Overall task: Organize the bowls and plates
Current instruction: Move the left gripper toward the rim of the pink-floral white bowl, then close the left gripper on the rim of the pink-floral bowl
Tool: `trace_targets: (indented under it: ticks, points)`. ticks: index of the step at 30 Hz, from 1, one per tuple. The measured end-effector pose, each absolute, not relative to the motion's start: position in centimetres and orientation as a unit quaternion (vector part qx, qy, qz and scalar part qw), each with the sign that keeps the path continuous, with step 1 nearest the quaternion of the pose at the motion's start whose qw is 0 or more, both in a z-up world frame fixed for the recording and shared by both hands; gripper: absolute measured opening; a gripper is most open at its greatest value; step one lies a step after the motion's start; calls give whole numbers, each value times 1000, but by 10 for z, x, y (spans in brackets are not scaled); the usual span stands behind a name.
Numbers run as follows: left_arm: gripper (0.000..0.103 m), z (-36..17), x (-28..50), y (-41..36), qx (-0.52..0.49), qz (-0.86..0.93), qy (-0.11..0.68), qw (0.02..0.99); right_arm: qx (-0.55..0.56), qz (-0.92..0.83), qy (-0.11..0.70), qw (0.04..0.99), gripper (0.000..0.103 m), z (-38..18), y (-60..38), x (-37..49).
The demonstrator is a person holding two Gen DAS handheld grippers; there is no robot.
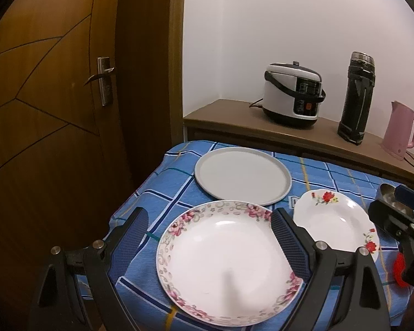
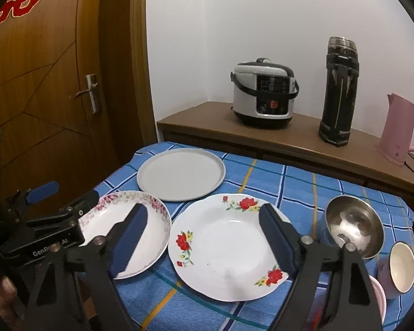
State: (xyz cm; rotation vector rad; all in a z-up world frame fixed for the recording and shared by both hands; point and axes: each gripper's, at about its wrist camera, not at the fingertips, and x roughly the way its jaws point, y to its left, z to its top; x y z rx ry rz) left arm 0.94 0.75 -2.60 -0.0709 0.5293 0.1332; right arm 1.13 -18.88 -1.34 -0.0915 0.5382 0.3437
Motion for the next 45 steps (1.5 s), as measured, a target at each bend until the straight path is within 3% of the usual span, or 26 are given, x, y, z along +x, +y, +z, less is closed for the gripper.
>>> trace_targets:
  ticks: [4,17,25,33,40,45]
  points:
    - [92,-35,11,18,-35,74,267,960,-53,178,282,941,66,-22,-182,20]
    - [92,-71,15,64,-69,86,312,944,-92,231,370,895,51,-68,-148,31]
    - [91,-83,25,75,-81,70,323,940,-82,226,399,885,36,-78,-150,24]
    - [81,-84,29,80,-83,57,323,941,-96,235,399,881,33,-79,-139,19]
    - [58,-87,38,80,-73,36,330,941,-95,235,405,878,25,-81,-133,17]
    - [58,-92,41,82,-74,32,336,938,-92,235,411,876,22,-82,-128,17]
